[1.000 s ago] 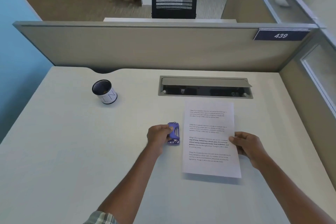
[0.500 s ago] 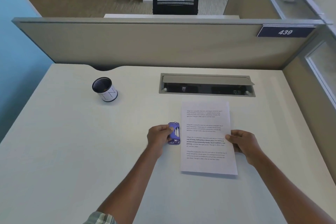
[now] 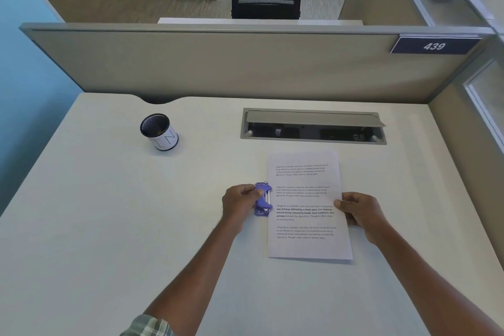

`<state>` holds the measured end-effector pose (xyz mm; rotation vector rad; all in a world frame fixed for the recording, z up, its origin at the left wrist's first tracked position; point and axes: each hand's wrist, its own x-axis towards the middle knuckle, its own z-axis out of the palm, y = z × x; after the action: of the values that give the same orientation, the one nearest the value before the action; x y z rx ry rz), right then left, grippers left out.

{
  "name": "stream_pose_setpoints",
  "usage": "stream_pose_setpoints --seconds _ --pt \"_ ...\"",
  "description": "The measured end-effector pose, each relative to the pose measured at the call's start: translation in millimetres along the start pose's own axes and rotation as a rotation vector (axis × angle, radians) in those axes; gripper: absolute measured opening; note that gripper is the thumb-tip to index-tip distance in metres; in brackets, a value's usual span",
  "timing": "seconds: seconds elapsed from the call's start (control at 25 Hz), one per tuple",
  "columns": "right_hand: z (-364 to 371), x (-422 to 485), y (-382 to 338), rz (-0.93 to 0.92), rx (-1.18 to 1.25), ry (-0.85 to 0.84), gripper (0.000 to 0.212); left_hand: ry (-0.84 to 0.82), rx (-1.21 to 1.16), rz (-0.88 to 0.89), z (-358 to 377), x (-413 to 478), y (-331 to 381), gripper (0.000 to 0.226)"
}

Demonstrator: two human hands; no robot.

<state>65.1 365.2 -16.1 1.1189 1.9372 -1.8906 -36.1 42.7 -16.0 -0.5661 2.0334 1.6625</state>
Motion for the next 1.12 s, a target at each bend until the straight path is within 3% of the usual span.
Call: stream_pose_setpoints --seconds 0.56,0.72,0.88,1.12 --pt "12 2 -4 -0.013 -0.019 -0.009 0.013 -0.043 -0.015 -0.021 -1 -3 4 0.035" --pt "13 7 -4 -0.045 -0.104 0.098 0.009 -0.033 -0.008 -0.029 -1 -3 5 0.034" --pt "13 9 -2 -0.055 -0.123 0.112 0.021 -0.035 -0.008 -0.033 -1 -4 6 0.029" --pt "14 7 -3 -0.054 -0.118 0.126 0.021 -0.039 -0.012 -0.034 -2 -2 4 0.037"
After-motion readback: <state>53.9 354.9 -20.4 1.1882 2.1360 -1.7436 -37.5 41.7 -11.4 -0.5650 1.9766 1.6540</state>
